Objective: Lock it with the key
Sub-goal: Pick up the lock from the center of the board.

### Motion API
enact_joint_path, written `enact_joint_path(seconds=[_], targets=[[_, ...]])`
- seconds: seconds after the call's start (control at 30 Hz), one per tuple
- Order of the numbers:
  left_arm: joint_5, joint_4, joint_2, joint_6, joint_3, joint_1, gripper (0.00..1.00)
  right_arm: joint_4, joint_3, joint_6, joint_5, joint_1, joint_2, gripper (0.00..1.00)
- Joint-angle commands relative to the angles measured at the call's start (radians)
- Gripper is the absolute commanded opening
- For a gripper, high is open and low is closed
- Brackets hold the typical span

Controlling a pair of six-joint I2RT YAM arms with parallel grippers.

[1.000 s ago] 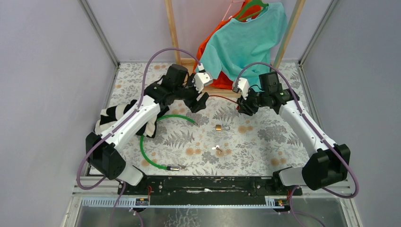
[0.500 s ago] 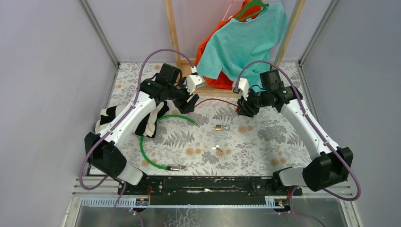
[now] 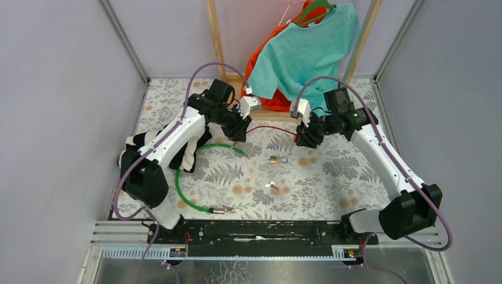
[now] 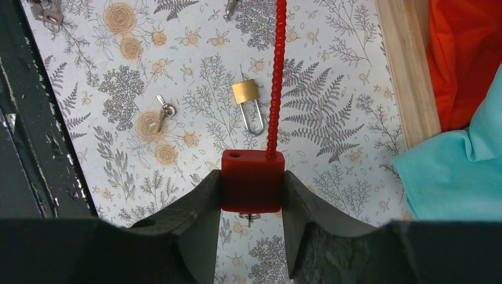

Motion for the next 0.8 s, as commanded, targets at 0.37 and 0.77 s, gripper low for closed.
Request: enact_joint_path(seconds=[0.37, 0.77], targets=[[0.194, 0.097, 0.010, -0.208, 0.034, 0.003, 0.00, 0.170, -0.043, 0.132, -0.086, 0.015, -0.021, 0.00], [0.115, 0.657, 0.008, -0.960, -0.047, -0.003, 0.00, 0.436, 0.014, 0.458, -0.120, 0.030, 0.103, 0.00]])
